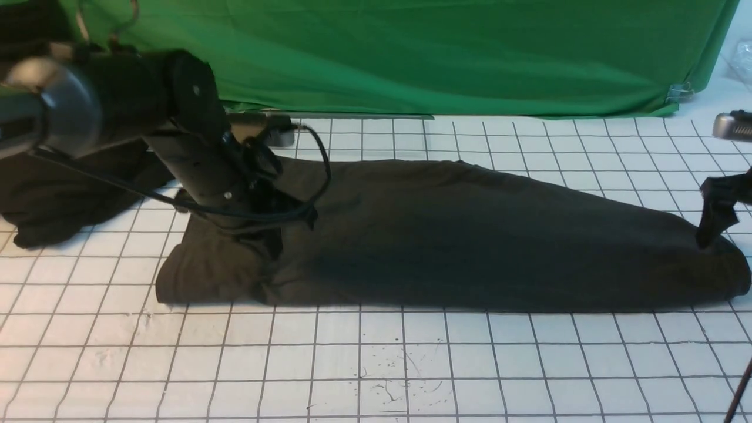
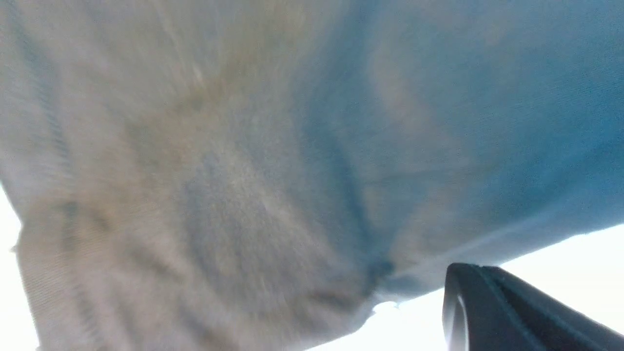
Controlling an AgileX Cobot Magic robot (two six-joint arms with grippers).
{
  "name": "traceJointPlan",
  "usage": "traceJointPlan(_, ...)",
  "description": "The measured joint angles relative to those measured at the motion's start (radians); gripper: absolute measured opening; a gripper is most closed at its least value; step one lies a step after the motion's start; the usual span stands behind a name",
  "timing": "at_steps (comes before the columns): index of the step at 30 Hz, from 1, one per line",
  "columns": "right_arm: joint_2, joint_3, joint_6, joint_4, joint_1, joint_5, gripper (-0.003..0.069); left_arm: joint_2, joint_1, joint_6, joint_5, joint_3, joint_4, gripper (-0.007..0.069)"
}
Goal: Fold a long-sleeved shirt over a white checkered tablecloth.
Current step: 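Pull the folded dark garment lengthwise by its ends to straighten it flat on the table, then fold the right end of the dark garment over onto its left end with the right gripper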
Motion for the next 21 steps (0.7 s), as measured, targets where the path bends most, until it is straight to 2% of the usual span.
traceJointPlan(5, 0.050, 0.040, 0.001, 0.000, 0.003, -0.067, 0.0686, -0.097, 0.000, 0.000, 0.019, 0.000, 0.003, 0.0001)
traceJointPlan(8, 0.069, 0.041, 0.001, 0.001, 0.003, -0.075, 0.0639, -0.156, 0.000, 0.000, 0.030, 0.001, 0.011, 0.0001)
traceJointPlan(10, 0.070, 0.041, -0.003, 0.008, 0.004, -0.076, 0.0538, -0.195, 0.000, 0.000, 0.040, 0.001, 0.022, 0.0001)
traceJointPlan(11, 0.070, 0.041, -0.003, 0.008, 0.004, -0.076, 0.0526, -0.199, 0.000, 0.000, 0.040, 0.001, 0.024, 0.0001)
traceJointPlan(13, 0.071, 0.041, -0.042, 0.021, 0.007, -0.075, 0.0294, -0.248, 0.000, 0.000, 0.053, 0.001, 0.040, 0.0001)
traceJointPlan(14, 0.071, 0.041, -0.046, 0.021, 0.008, -0.073, 0.0252, -0.251, 0.000, 0.000, 0.054, 0.001, 0.044, 0.0001)
traceJointPlan(15, 0.071, 0.041, -0.064, 0.029, 0.008, -0.069, 0.0143, -0.270, 0.000, 0.000, 0.065, 0.001, 0.059, 0.0001)
traceJointPlan(16, 0.071, 0.041, -0.073, 0.033, 0.008, -0.067, 0.0089, -0.283, 0.000, 0.000, 0.072, 0.001, 0.068, 0.0001)
traceJointPlan(17, 0.070, 0.041, -0.079, 0.033, 0.006, -0.065, 0.0060, -0.294, 0.000, -0.002, 0.081, 0.001, 0.081, 0.0001)
traceJointPlan(21, 0.041, 0.041, -0.056, 0.001, -0.043, -0.060, 0.0034, -0.337, 0.000, -0.050, 0.132, 0.001, 0.162, 0.0001)
